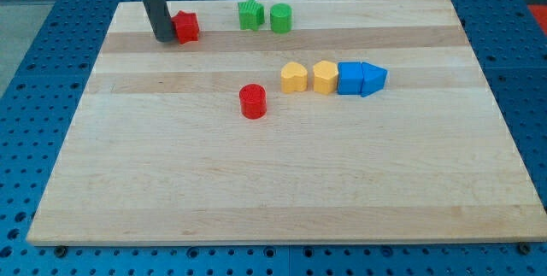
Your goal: Push the yellow heart towards the center right of the board
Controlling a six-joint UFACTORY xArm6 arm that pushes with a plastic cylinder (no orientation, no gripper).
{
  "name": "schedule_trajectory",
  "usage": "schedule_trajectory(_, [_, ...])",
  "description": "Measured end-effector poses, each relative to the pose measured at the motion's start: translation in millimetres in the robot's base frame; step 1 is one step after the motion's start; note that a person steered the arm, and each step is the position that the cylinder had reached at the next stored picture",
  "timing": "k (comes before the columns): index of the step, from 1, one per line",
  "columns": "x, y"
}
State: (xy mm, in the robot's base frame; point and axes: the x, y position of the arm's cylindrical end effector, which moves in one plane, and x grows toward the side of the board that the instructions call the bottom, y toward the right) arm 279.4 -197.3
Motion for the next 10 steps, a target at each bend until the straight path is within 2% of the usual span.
schedule_trajectory(5, [-4.4, 37.8])
schedule_trajectory(7, [-7.1, 0.5])
schedule_trajectory(9, [-60.6, -7.8])
schedule_trajectory(10, [-68.1, 12.5])
